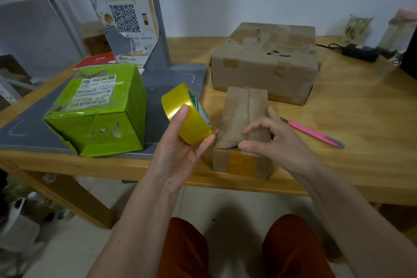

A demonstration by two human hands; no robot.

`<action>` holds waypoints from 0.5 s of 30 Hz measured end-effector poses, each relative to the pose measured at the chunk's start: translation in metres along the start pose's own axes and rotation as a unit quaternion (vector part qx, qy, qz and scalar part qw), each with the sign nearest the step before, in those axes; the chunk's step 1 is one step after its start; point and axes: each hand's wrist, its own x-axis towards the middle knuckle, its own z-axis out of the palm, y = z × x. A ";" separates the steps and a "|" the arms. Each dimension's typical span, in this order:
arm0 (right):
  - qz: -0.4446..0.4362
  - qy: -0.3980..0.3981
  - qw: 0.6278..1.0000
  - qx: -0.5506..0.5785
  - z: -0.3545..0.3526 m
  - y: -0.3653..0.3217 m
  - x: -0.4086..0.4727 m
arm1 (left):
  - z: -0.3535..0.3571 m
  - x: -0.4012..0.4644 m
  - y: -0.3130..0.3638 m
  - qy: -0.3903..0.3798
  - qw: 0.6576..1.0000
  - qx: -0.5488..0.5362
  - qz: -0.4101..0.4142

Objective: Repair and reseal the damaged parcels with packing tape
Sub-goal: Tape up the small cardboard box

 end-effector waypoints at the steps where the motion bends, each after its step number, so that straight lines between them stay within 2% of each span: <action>1: -0.003 0.007 1.000 0.006 0.001 0.002 0.000 | 0.000 0.001 -0.001 0.000 1.000 -0.002 0.000; 3: 0.003 0.029 0.997 0.077 0.003 0.005 -0.001 | 0.001 0.003 -0.001 0.008 1.000 -0.013 0.005; 5: 0.062 0.084 0.979 0.174 0.008 0.009 -0.001 | 0.006 0.005 -0.005 0.029 0.999 -0.023 0.017; 7: 0.127 0.104 0.973 0.159 0.014 0.012 0.002 | 0.014 0.008 -0.012 0.060 0.997 -0.025 0.037; 9: 0.132 0.074 0.979 0.135 0.017 0.015 0.004 | 0.023 0.010 -0.018 0.081 0.994 -0.021 0.067; 15: 0.084 0.010 0.980 0.179 0.007 0.011 0.001 | 0.032 0.002 -0.033 0.093 0.990 -0.041 0.101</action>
